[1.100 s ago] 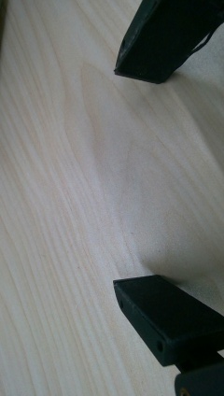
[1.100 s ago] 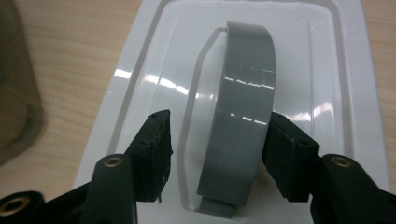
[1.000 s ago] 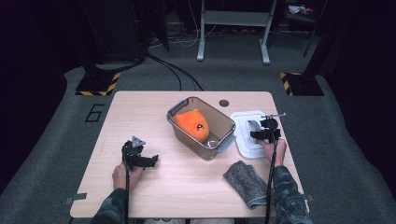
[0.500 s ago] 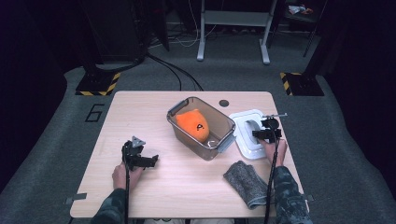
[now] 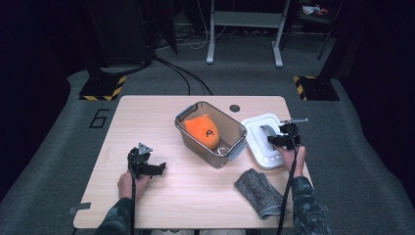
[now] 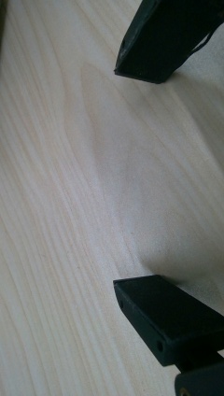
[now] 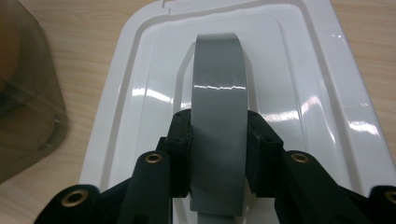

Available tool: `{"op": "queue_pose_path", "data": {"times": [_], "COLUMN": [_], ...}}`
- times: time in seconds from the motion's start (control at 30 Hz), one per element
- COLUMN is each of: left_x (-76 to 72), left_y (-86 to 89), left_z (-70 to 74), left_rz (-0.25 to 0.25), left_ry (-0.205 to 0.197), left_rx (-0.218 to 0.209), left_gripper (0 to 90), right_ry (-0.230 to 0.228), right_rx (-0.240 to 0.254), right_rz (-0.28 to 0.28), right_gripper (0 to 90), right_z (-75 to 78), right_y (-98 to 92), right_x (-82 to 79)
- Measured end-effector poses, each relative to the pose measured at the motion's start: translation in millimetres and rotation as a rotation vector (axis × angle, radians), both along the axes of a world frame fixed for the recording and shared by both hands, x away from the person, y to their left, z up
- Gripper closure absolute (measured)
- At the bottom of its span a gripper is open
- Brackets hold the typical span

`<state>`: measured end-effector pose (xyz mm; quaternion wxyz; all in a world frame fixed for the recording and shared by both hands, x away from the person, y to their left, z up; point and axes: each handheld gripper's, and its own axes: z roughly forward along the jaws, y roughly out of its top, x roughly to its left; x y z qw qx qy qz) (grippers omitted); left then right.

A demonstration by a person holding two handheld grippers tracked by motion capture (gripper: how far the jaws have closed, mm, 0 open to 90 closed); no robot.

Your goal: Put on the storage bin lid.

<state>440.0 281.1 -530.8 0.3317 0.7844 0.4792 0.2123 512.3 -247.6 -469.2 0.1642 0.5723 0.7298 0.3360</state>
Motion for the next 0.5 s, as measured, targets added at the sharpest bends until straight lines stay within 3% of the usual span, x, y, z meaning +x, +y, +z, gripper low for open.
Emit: {"op": "queue_pose_path", "data": {"times": [0.03,0.5], "left_x": [0.0,0.1], "left_y": [-0.1,0.2], "left_z": [-0.1,0.6], "left_rz": [0.002,-0.003], "left_ry": [-0.002,0.008], "left_rx": [0.001,0.002], "left_gripper": [0.7,0.7], "right_ry": [0.005,-0.038], "right_rx": [0.018,0.011], "right_rz": [-0.013,0.01], "right_gripper": [66.6,66.6], "right_z": [1.9,27.1], "right_y": [-0.1,-12.1], "right_x": [-1.8,-12.7]}}
